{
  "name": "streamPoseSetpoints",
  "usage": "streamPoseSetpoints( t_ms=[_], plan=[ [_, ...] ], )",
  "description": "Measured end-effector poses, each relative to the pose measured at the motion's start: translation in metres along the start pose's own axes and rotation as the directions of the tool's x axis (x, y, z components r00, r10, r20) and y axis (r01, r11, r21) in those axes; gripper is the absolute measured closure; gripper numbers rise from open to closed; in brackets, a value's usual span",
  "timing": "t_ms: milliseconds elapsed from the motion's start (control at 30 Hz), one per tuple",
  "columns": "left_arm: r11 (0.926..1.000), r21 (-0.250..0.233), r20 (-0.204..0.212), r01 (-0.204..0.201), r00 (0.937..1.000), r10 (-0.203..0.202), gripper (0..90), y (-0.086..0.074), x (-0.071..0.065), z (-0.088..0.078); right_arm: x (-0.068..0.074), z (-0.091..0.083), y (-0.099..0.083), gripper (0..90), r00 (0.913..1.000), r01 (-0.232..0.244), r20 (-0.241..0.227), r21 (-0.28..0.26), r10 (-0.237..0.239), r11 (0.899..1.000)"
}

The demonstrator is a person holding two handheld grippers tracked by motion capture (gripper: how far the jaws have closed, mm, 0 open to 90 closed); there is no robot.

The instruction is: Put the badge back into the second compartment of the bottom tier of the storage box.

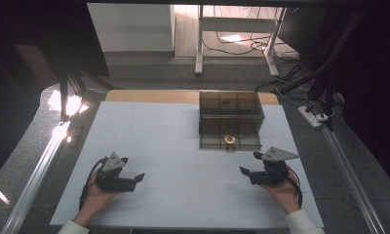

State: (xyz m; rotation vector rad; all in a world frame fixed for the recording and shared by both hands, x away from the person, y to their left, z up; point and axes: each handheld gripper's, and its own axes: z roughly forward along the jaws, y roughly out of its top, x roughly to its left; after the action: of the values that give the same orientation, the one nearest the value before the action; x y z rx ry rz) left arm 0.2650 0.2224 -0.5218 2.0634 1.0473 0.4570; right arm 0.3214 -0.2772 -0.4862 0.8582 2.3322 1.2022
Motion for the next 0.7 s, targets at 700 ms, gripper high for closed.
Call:
streamPoseSetpoints(
  t_ms=[700],
  plan=[
    [1.0,0.005,-0.008,-0.002,1.0,0.002,13.0,0.0,-0.002,0.0,0.0,-0.016,-0.035,21.1,0.9999,0.014,0.009,-0.002,-0.014,1.0]
  ],
)
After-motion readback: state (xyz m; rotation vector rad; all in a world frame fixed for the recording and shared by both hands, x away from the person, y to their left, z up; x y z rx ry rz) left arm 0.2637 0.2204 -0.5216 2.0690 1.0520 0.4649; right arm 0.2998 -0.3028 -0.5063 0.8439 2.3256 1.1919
